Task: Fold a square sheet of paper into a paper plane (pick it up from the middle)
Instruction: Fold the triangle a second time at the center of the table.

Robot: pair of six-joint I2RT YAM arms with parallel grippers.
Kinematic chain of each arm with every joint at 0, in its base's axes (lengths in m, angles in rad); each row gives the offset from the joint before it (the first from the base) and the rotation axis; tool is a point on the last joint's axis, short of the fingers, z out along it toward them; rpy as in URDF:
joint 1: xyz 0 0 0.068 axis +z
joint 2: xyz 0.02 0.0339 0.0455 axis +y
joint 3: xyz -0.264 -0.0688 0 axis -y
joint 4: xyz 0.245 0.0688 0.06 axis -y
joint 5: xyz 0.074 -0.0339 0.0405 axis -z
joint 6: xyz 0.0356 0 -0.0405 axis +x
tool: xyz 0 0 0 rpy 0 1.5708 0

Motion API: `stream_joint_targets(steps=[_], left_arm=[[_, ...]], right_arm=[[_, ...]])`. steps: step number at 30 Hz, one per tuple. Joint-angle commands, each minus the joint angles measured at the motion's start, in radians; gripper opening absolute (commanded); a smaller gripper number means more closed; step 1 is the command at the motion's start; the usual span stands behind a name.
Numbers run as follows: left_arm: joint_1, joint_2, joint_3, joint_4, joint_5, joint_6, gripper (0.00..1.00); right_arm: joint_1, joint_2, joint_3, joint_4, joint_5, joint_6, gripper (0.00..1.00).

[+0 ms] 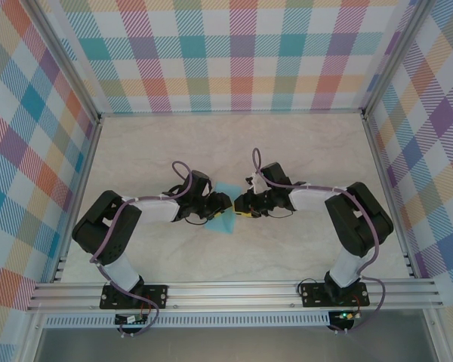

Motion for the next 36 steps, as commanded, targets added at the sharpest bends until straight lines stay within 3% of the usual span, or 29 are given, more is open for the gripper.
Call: stream_joint_targets(steps=[1, 15, 24, 36], left_arm=[[-0.013, 0.017, 0.024, -0.022, -0.018, -0.007, 0.43], [-0.013, 0.020, 0.034, -0.028, -0.021, -0.014, 0.46], [-0.013, 0.020, 0.033, -0.028, -0.020, -0.018, 0.46], [-0.013, 0.002, 0.040, -0.042, -0.026, -0.020, 0.46]], right_arm=[[0.009, 0.009, 0.004, 0.041, -0.025, 0.003, 0.34], [0.021, -0.080, -0.100, 0.150, -0.003, -0.044, 0.40], [0.058, -0.078, -0.098, 0.181, 0.082, -0.038, 0.40], [0.058, -0.074, -0.086, 0.153, 0.155, -0.023, 0.22]])
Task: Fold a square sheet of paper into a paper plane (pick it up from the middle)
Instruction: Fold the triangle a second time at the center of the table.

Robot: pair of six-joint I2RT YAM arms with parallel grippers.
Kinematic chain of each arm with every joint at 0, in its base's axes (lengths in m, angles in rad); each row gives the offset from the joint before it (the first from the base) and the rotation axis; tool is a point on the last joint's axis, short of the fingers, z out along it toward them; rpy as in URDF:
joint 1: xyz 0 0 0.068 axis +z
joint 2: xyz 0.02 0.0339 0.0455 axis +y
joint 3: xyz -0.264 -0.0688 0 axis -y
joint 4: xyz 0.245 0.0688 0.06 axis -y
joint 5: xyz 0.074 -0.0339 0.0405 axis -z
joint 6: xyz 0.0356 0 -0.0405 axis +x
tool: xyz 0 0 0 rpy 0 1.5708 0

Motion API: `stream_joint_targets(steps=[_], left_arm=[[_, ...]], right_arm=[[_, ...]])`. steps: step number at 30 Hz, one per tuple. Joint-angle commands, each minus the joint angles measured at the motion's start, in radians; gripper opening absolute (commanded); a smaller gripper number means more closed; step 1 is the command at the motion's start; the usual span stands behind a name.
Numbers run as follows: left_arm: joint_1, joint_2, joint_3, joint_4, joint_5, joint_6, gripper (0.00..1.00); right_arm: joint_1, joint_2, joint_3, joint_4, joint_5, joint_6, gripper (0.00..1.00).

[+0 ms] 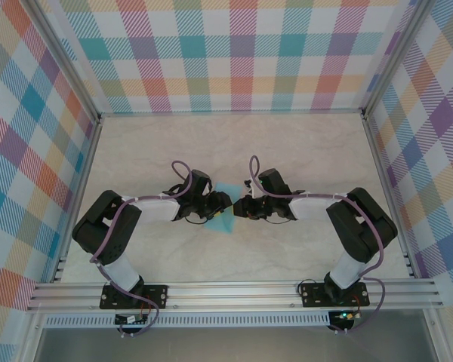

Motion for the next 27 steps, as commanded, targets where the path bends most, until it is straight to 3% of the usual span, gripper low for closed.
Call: stream_joint_targets(steps=[1, 16, 22, 27], left_arm=[[-0.013, 0.000, 0.027, -0.020, -0.012, -0.007, 0.46], [-0.013, -0.049, 0.024, -0.047, -0.038, -0.013, 0.50], [-0.012, -0.163, -0.018, -0.126, -0.169, -0.015, 0.63], [-0.013, -0.270, -0.103, -0.155, -0.254, -0.039, 0.67]], right_arm=[[0.003, -0.023, 0.005, 0.008, 0.020, -0.002, 0.21], [0.003, -0.004, 0.022, 0.013, 0.027, 0.048, 0.12], [0.003, -0.004, 0.023, 0.008, 0.009, 0.034, 0.05], [0.007, -0.007, 0.034, -0.003, -0.031, 0.008, 0.04]])
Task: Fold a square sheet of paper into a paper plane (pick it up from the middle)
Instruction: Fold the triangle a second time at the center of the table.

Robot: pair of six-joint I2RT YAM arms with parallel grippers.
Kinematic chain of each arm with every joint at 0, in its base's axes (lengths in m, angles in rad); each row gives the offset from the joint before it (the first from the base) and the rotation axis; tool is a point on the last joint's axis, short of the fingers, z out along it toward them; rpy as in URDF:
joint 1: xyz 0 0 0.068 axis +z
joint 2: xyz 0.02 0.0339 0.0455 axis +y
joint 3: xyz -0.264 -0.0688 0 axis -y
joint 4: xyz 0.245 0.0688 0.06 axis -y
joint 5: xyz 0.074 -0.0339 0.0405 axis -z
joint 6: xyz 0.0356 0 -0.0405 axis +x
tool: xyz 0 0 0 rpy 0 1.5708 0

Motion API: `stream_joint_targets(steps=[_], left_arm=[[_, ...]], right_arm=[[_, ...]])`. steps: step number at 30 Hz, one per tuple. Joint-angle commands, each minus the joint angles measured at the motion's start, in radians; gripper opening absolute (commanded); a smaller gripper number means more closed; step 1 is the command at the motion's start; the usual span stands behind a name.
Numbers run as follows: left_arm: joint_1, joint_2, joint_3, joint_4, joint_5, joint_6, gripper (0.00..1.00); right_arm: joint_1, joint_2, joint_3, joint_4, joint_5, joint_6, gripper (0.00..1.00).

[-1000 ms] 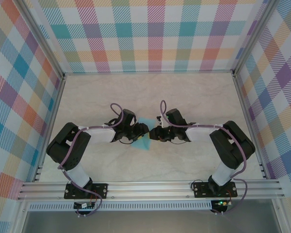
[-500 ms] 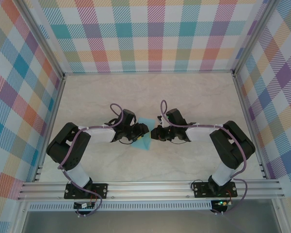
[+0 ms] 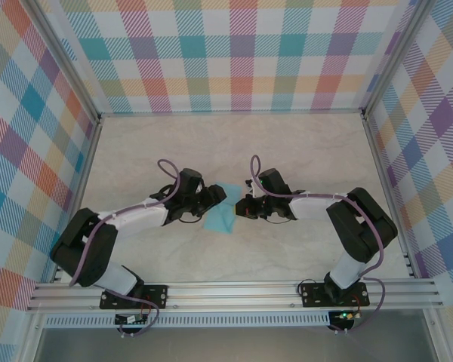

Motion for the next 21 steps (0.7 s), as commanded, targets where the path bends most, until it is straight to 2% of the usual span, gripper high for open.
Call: stream_joint_targets(steps=[1, 10, 15, 21], left_arm=[[-0.013, -0.064, -0.073, -0.058, -0.085, -0.028, 0.65], [-0.012, -0.087, -0.179, -0.061, -0.070, -0.059, 0.35], [-0.013, -0.078, -0.178, -0.076, -0.060, -0.051, 0.29], [-0.013, -0.073, -0.155, -0.099, -0.051, -0.029, 0.28]], right_arm=[[0.007, -0.008, 0.037, -0.002, -0.052, -0.032, 0.04], [0.057, 0.026, 0.097, -0.056, -0.063, -0.075, 0.05], [0.063, 0.079, 0.123, -0.084, -0.060, -0.071, 0.05], [0.063, 0.122, 0.162, -0.184, 0.029, -0.069, 0.06]])
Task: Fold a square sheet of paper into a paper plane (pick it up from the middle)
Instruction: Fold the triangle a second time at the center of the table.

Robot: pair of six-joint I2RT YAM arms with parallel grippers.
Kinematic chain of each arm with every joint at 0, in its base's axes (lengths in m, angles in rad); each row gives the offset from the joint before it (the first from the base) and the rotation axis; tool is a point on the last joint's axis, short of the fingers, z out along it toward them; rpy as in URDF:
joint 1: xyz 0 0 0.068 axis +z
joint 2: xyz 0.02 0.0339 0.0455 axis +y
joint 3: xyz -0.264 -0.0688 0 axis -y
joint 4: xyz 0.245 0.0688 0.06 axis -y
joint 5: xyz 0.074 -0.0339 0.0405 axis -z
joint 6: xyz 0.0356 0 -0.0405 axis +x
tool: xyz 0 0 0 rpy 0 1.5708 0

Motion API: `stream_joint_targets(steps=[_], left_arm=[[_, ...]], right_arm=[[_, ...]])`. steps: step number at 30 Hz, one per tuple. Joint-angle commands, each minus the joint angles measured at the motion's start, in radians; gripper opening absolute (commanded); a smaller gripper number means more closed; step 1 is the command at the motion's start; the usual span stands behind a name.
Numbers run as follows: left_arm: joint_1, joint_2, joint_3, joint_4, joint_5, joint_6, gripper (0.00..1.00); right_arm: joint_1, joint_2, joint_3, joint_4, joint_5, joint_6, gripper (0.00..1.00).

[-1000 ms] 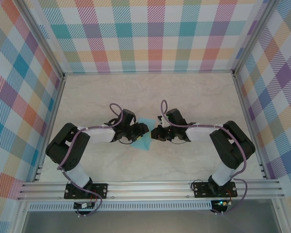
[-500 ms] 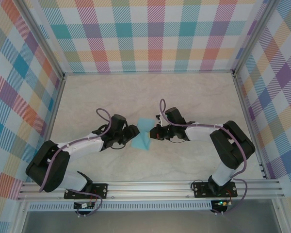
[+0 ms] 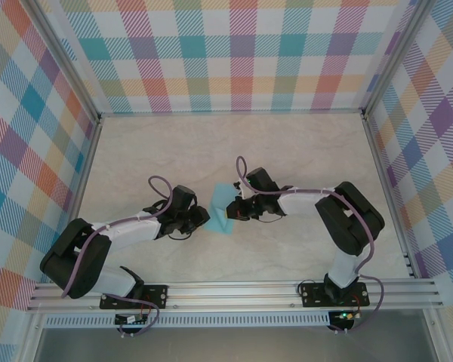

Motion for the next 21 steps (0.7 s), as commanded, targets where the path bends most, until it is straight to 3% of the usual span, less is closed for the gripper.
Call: stream_joint_targets(steps=[1, 21], left_arm=[[-0.013, 0.007, 0.024, -0.036, 0.005, 0.021, 0.28], [-0.039, 0.121, 0.119, 0.148, 0.165, 0.053, 0.30]], right_arm=[[0.003, 0.022, 0.044, -0.085, 0.058, -0.017, 0.05], [0.003, 0.035, 0.109, -0.193, 0.185, -0.075, 0.06]])
